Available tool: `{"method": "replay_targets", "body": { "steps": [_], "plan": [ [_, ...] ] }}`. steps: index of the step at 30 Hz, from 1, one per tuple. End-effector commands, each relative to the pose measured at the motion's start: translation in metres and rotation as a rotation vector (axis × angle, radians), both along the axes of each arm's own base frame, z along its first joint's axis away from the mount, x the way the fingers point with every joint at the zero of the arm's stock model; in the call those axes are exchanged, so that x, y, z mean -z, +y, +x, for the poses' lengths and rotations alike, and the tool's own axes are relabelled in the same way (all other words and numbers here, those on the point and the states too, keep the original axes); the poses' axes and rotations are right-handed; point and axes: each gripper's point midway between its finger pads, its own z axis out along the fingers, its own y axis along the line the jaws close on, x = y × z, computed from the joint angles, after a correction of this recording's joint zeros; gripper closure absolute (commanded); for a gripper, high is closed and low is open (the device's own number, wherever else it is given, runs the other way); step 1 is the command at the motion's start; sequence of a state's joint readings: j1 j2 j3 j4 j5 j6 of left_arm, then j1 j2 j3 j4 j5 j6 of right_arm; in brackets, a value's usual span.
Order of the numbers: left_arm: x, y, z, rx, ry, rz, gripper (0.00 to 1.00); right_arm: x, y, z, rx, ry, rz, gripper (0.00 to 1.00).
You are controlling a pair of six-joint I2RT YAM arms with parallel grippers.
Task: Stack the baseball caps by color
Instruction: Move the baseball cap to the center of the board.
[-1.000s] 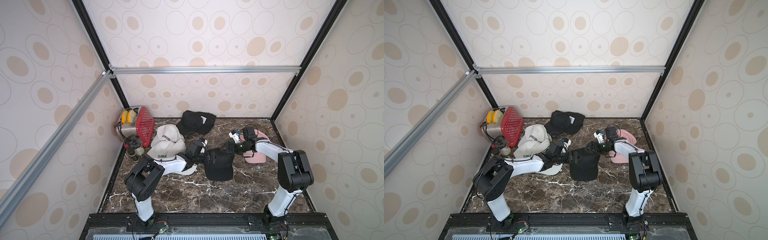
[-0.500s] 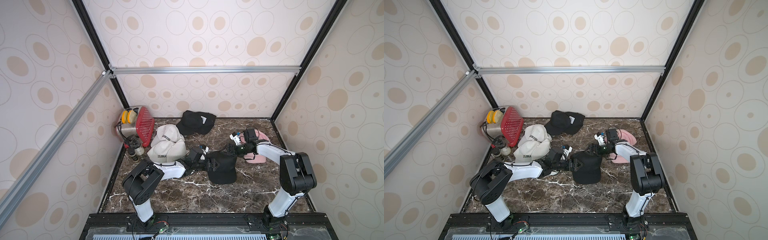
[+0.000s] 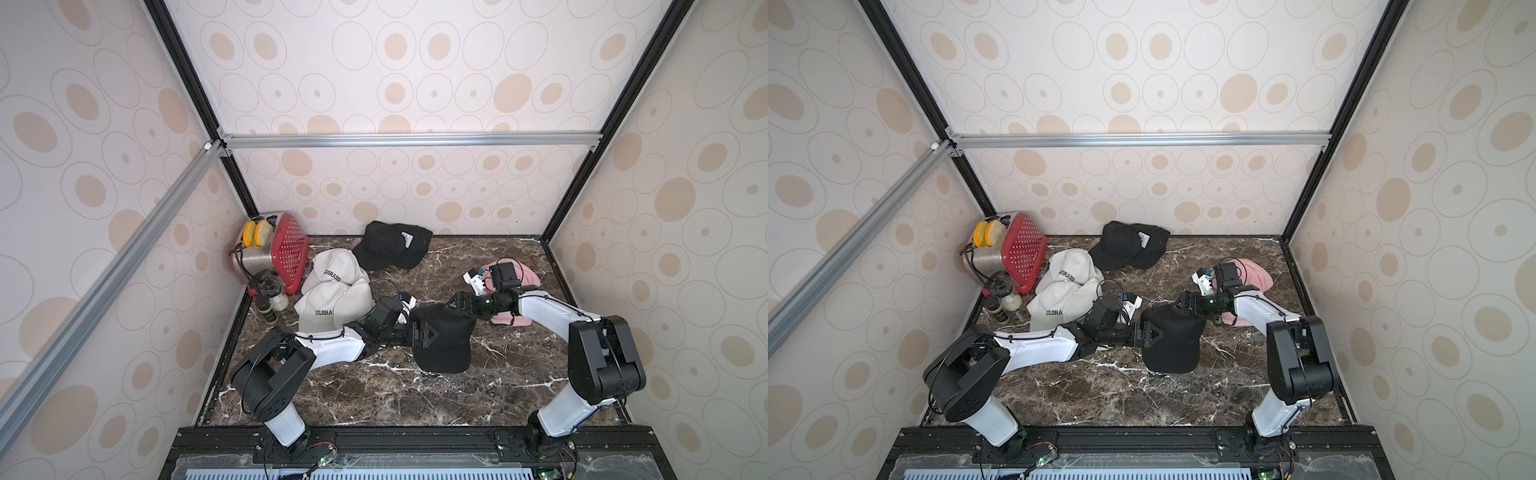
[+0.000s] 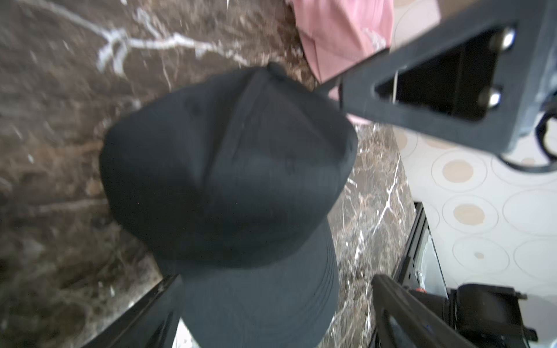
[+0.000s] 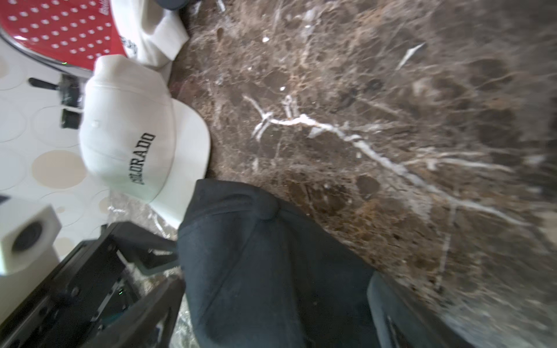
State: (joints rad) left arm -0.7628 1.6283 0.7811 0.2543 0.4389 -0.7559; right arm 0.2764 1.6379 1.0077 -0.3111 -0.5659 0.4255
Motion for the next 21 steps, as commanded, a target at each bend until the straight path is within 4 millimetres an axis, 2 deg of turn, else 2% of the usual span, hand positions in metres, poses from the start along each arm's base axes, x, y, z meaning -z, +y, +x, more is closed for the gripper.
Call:
{"method": "replay_targets", "body": {
  "steps": [1, 3, 5, 9, 15, 21],
  "plan": [
    [0.007, 0.016, -0.015, -0.019, 0.039, 0.068, 0.01, -0.011, -0.032, 0.011, 0.15, -0.084, -0.146, 0.0],
    [0.014, 0.025, -0.02, -0.023, 0.044, 0.104, 0.01, -0.013, -0.049, 0.011, 0.214, -0.119, -0.21, 0.0],
    [0.02, 0.026, -0.026, 0.0, 0.058, 0.118, 0.01, -0.014, -0.053, 0.009, 0.231, -0.134, -0.219, 0.0],
    [0.034, 0.018, -0.034, 0.055, 0.107, 0.114, 0.01, -0.011, -0.037, 0.004, 0.162, -0.1, -0.143, 0.0],
    [0.038, 0.001, -0.044, 0.125, 0.141, 0.069, 0.01, 0.002, -0.015, -0.004, 0.087, -0.008, -0.039, 0.0],
    [0.038, -0.008, -0.053, 0.176, 0.158, 0.045, 0.01, 0.009, -0.007, -0.012, 0.06, 0.032, 0.007, 0.0]
  ]
}}
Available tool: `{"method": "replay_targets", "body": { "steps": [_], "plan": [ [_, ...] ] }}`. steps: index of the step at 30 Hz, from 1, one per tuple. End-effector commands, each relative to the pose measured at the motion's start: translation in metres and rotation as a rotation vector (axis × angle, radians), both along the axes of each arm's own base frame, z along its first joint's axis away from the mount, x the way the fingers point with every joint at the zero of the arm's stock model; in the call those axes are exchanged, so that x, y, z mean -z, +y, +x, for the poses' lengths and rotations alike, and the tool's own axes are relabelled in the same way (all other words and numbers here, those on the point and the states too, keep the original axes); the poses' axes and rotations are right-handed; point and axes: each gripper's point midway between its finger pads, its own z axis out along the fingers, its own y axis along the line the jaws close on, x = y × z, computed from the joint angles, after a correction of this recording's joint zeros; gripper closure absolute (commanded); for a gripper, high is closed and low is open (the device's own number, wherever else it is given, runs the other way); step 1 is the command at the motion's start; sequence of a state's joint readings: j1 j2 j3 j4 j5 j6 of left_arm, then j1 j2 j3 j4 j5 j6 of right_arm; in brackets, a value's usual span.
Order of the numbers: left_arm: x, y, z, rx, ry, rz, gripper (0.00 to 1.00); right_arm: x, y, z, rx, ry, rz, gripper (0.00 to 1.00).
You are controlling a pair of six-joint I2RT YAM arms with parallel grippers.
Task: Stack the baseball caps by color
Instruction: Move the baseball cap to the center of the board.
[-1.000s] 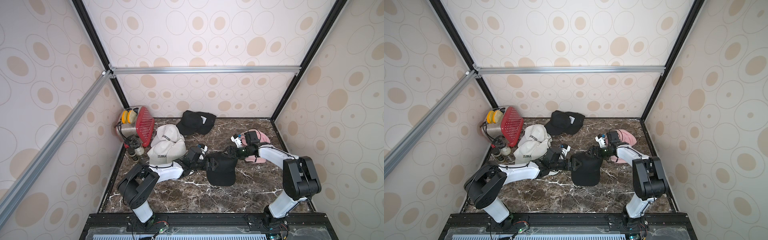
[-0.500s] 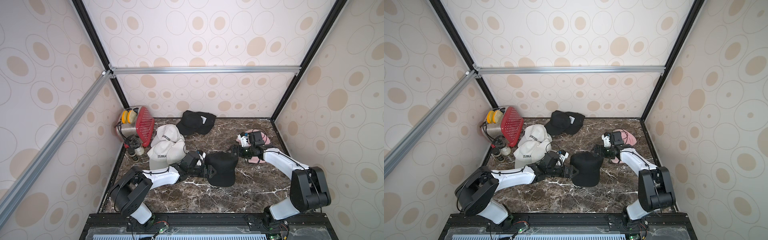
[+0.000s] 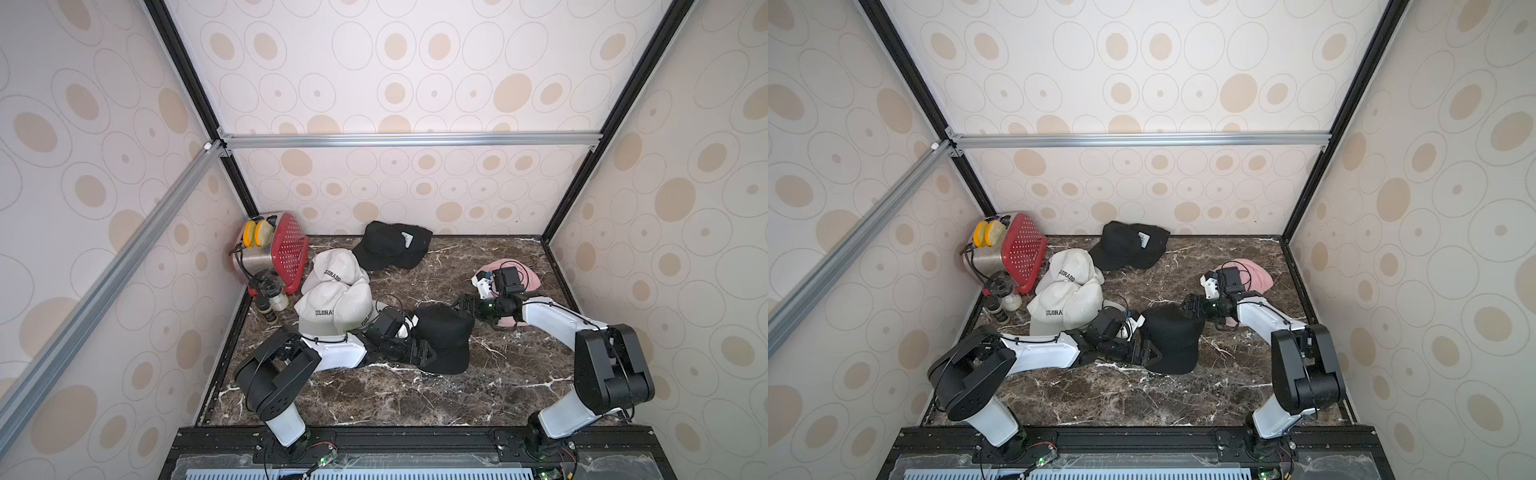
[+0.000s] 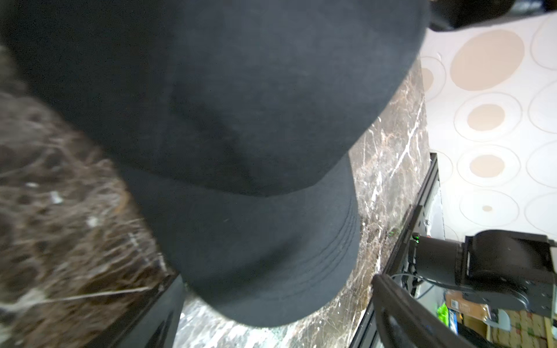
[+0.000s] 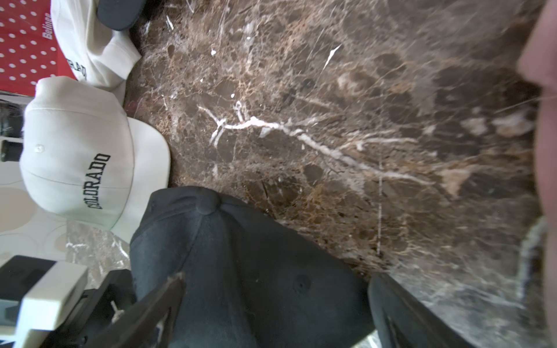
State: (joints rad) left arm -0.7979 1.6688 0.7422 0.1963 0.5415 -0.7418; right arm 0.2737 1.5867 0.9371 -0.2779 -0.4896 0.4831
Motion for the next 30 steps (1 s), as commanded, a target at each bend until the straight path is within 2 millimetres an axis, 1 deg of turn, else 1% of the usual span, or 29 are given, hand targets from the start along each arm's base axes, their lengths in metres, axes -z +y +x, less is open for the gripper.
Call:
{"method": "replay_targets", "body": {
  "steps": [1, 6, 11, 18, 20, 27, 30],
  "plan": [
    [0.002, -0.01, -0.011, 0.065, 0.028, -0.012, 0.01, 0.001, 0.01, -0.008, -0.031, 0.031, 0.059, 0.0],
    [-0.002, -0.011, -0.015, 0.075, 0.023, -0.018, 0.01, 0.003, 0.012, -0.014, -0.034, 0.046, 0.07, 0.0],
    [-0.002, -0.005, -0.014, 0.054, 0.007, 0.005, 0.01, 0.005, 0.004, -0.018, 0.002, 0.038, 0.039, 0.0],
    [-0.01, 0.001, -0.017, 0.053, -0.004, 0.009, 0.01, 0.004, 0.004, -0.021, 0.009, 0.042, 0.044, 0.0],
    [-0.012, 0.002, -0.018, 0.052, -0.007, 0.009, 0.01, 0.001, 0.006, -0.019, 0.007, 0.037, 0.057, 0.0],
    [-0.001, 0.007, -0.016, 0.039, 0.003, 0.059, 0.01, -0.001, 0.022, -0.014, -0.016, 0.044, 0.096, 0.0],
    [0.0, 0.009, -0.014, 0.026, -0.004, 0.074, 0.01, -0.002, 0.028, -0.012, -0.029, 0.042, 0.097, 0.0]
  ]
}}
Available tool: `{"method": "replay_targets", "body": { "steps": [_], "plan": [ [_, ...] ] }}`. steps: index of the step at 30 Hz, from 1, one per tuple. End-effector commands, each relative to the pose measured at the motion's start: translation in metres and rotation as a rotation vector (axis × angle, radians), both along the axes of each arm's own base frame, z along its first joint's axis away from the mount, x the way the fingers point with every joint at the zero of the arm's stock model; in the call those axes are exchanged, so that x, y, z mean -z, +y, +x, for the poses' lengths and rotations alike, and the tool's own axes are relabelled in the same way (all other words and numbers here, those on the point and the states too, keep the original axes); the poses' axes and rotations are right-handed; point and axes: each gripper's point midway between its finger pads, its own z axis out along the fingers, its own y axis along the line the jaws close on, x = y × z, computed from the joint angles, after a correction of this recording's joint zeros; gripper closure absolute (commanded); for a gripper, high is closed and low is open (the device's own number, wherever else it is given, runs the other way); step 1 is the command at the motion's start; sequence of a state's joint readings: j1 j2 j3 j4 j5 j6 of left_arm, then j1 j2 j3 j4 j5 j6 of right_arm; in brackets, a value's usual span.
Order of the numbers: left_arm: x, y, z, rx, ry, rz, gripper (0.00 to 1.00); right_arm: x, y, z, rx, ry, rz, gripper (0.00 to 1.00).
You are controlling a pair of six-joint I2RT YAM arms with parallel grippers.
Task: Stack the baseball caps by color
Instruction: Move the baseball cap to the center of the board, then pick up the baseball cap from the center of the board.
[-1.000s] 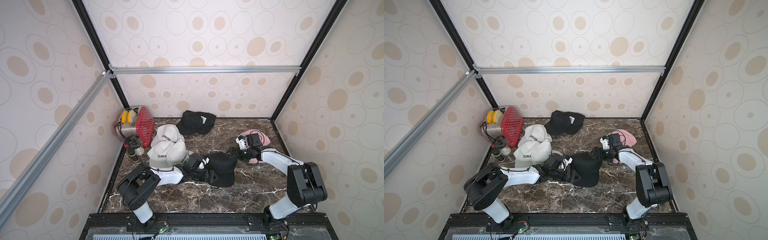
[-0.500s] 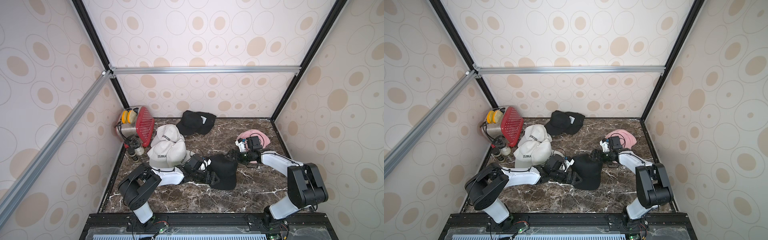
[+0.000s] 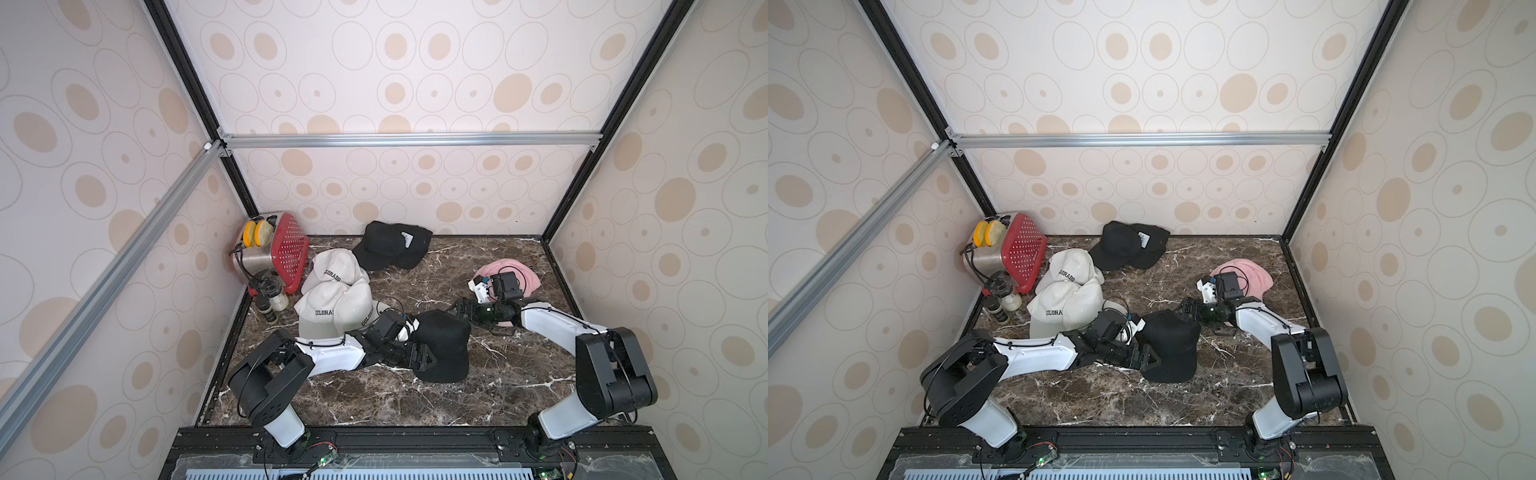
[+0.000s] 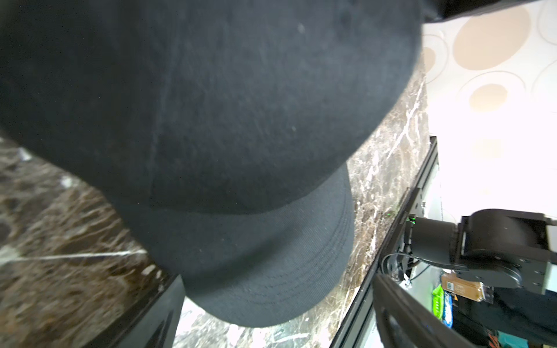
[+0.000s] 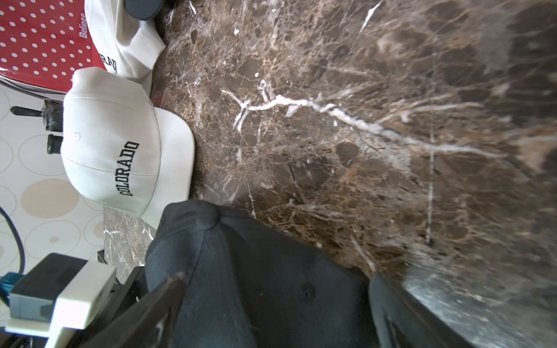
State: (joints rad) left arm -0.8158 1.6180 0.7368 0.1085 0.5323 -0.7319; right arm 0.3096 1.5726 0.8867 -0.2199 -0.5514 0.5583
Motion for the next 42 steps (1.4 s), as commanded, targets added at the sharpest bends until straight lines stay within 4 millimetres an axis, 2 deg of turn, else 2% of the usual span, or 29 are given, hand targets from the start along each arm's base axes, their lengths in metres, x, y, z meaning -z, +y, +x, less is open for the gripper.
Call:
{"method": "replay_targets", "body": {
  "steps": [1, 7, 11, 18, 23, 26, 30, 33, 36, 40, 42],
  "plan": [
    [0.003, 0.004, 0.001, 0.002, -0.027, 0.046, 0.01, -0.003, 0.01, 0.004, -0.012, -0.001, 0.015, 0.0],
    [0.004, 0.006, 0.005, -0.001, -0.046, 0.068, 0.01, -0.004, -0.007, 0.009, 0.053, -0.038, -0.07, 0.0],
    [0.001, 0.005, 0.006, 0.002, -0.056, 0.066, 0.01, -0.012, -0.023, 0.015, 0.102, -0.091, -0.149, 0.0],
    [-0.019, 0.02, 0.012, -0.016, -0.133, 0.126, 0.01, -0.049, -0.047, 0.027, 0.174, -0.261, -0.246, 0.0],
    [-0.051, 0.033, 0.022, -0.04, -0.246, 0.17, 0.01, -0.08, -0.05, 0.023, 0.204, -0.394, -0.197, 0.0],
    [-0.083, 0.048, 0.042, -0.118, -0.377, 0.221, 0.01, -0.097, -0.048, 0.016, 0.222, -0.492, -0.116, 0.0],
    [-0.131, 0.08, 0.089, -0.323, -0.59, 0.354, 0.01, -0.112, -0.042, -0.001, 0.197, -0.565, -0.02, 0.0],
    [-0.153, 0.093, 0.125, -0.42, -0.668, 0.417, 0.01, -0.117, -0.038, -0.012, 0.182, -0.576, 0.045, 0.0],
    [-0.154, 0.093, 0.158, -0.433, -0.615, 0.428, 0.01, -0.116, -0.038, -0.021, 0.166, -0.575, 0.05, 0.0],
    [-0.149, 0.095, 0.194, -0.415, -0.629, 0.601, 0.01, -0.112, -0.042, -0.027, 0.144, -0.575, 0.003, 0.0],
    [-0.136, 0.081, 0.21, -0.409, -0.523, 0.476, 0.01, -0.11, -0.045, -0.028, 0.141, -0.573, -0.022, 0.0]
  ]
}}
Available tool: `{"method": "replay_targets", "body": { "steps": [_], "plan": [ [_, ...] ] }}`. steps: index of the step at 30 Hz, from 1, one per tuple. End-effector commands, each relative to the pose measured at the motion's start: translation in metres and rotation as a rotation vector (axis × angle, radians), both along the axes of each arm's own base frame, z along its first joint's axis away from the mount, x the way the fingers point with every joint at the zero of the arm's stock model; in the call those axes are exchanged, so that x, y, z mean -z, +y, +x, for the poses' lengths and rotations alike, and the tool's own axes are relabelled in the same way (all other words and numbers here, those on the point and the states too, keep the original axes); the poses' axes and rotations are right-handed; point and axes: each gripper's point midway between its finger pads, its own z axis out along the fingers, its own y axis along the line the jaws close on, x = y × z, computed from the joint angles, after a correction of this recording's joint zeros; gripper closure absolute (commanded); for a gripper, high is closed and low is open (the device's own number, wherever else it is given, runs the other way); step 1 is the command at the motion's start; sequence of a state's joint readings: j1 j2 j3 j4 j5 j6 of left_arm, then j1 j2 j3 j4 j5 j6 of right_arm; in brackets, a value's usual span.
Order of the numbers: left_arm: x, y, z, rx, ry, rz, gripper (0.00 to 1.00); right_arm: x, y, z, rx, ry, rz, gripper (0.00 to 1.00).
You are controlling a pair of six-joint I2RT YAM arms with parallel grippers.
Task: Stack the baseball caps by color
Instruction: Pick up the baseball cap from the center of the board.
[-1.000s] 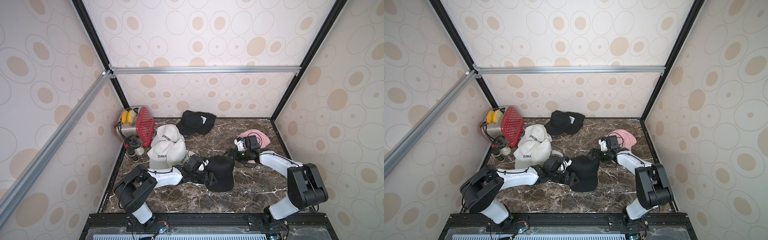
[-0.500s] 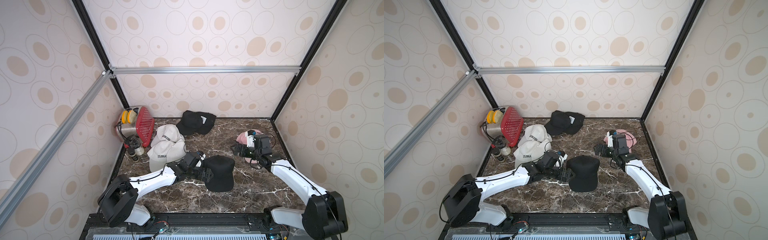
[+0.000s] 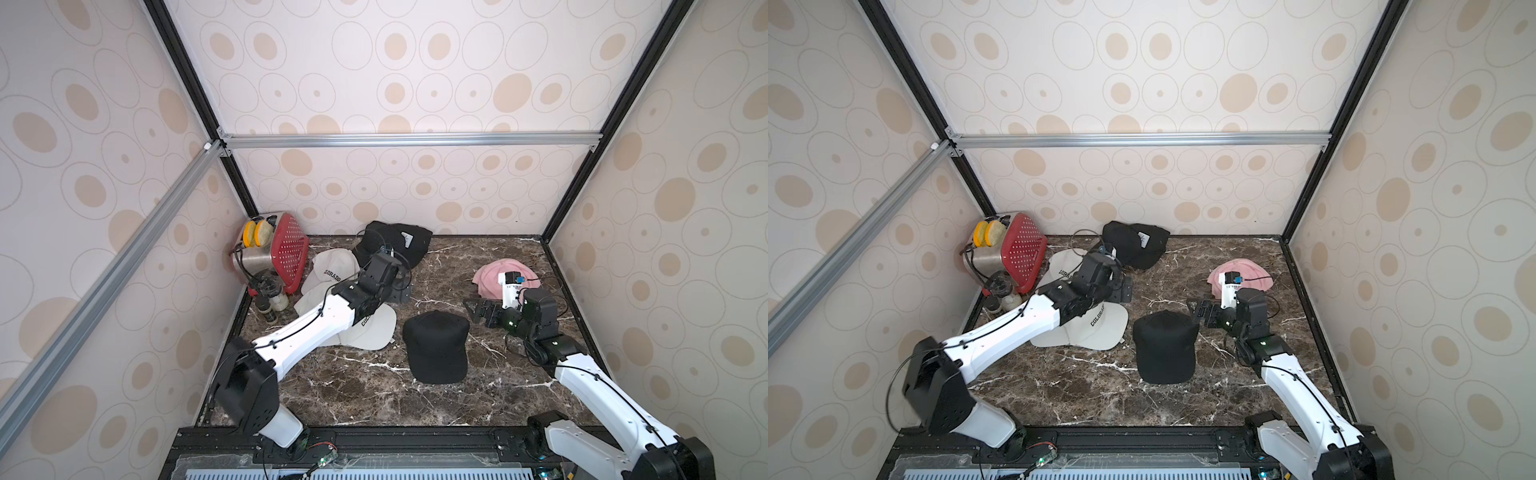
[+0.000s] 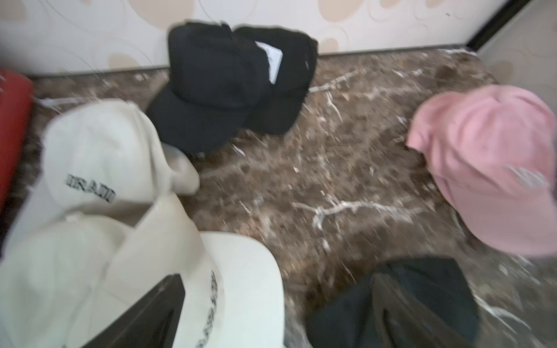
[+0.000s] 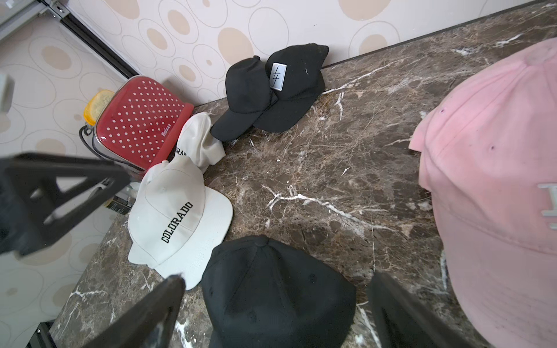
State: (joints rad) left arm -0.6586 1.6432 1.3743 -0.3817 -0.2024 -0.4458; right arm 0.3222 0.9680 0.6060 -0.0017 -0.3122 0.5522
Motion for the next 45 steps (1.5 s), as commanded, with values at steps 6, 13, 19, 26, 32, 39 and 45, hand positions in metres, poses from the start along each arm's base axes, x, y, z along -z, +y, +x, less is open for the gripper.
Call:
{"method": "replay_targets", "body": {
  "steps": [6, 13, 19, 26, 32, 39, 45],
  "plan": [
    [0.03, -0.035, 0.076, -0.006, 0.118, -0.299, 0.01, 0.009, -0.005, -0.005, -0.008, 0.027, -0.072, 0.0],
    [0.072, -0.04, 0.139, -0.185, 0.072, -0.416, 0.01, 0.019, -0.005, -0.008, -0.022, 0.082, -0.098, 0.0],
    [0.095, -0.023, 0.16, -0.335, 0.058, -0.567, 0.01, 0.026, -0.008, -0.016, -0.035, 0.109, -0.133, 0.0],
    [0.116, 0.015, 0.165, -0.474, 0.019, -0.602, 0.01, 0.029, -0.014, -0.019, -0.027, 0.109, -0.169, 0.01],
    [0.129, 0.037, 0.17, -0.511, 0.009, -0.62, 0.01, 0.03, -0.014, -0.019, -0.03, 0.112, -0.174, 0.01],
    [0.143, 0.052, 0.179, -0.536, 0.0, -0.614, 0.05, 0.036, -0.011, -0.019, -0.043, 0.137, -0.173, 0.01],
    [0.163, 0.051, 0.176, -0.568, 0.046, -0.643, 0.07, 0.038, -0.01, -0.018, -0.046, 0.148, -0.17, 0.01]
  ]
}}
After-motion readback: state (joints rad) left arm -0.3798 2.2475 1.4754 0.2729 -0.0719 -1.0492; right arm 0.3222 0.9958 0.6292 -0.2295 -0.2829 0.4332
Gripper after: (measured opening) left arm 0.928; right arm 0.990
